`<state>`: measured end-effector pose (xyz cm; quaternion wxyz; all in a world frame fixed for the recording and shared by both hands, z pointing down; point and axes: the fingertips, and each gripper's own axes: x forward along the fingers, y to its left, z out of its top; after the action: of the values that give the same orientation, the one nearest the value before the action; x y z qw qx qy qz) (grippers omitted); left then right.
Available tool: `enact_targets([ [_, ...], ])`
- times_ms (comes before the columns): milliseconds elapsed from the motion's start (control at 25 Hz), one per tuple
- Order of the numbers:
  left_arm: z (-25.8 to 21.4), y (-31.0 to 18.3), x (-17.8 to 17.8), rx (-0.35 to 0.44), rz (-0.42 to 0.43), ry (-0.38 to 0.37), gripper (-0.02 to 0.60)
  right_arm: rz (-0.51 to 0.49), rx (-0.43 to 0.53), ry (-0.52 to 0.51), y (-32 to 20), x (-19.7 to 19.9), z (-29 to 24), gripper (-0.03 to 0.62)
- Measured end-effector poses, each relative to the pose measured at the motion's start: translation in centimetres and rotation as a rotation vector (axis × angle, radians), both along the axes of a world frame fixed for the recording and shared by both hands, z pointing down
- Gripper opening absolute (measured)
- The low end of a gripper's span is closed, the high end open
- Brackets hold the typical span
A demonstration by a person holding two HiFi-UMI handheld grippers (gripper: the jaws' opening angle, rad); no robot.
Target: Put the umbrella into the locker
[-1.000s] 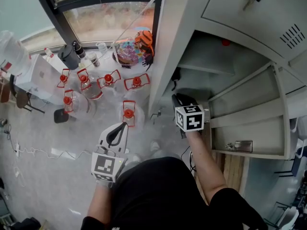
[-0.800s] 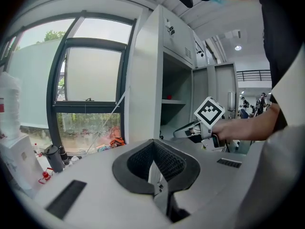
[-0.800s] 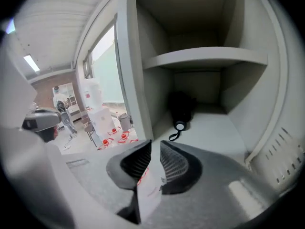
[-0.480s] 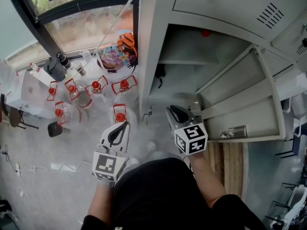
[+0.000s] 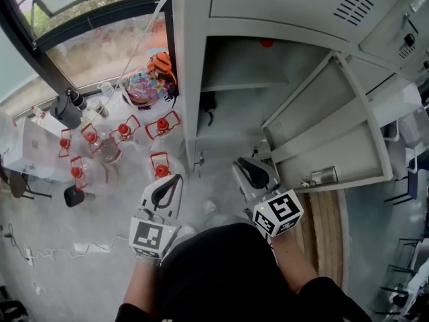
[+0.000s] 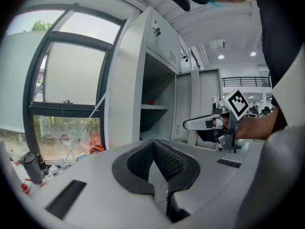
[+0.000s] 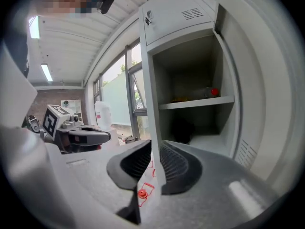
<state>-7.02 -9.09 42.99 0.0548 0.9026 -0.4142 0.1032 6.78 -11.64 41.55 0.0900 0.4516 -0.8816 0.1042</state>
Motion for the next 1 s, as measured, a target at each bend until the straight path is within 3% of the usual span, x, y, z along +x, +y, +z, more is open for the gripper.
enact_targets([
  [240,-0.5,0.0,-0.3,0.017,0.009,0.009,0.005,0.002,0.048,-0.023,0.8,0.7,-0.7,0.052],
  [680,-1.8,0.5,0.2,-0.040,-0.020,0.072,0.005,0.021,0.082,0.004,1.1,1.5,-0.5,0.051],
  [1000,-1.6,0.5,0.4,-0.014,-0.002,0.046,0.005,-0.005,0.078,0.034,1.5,0.9,-0.2,0.009],
])
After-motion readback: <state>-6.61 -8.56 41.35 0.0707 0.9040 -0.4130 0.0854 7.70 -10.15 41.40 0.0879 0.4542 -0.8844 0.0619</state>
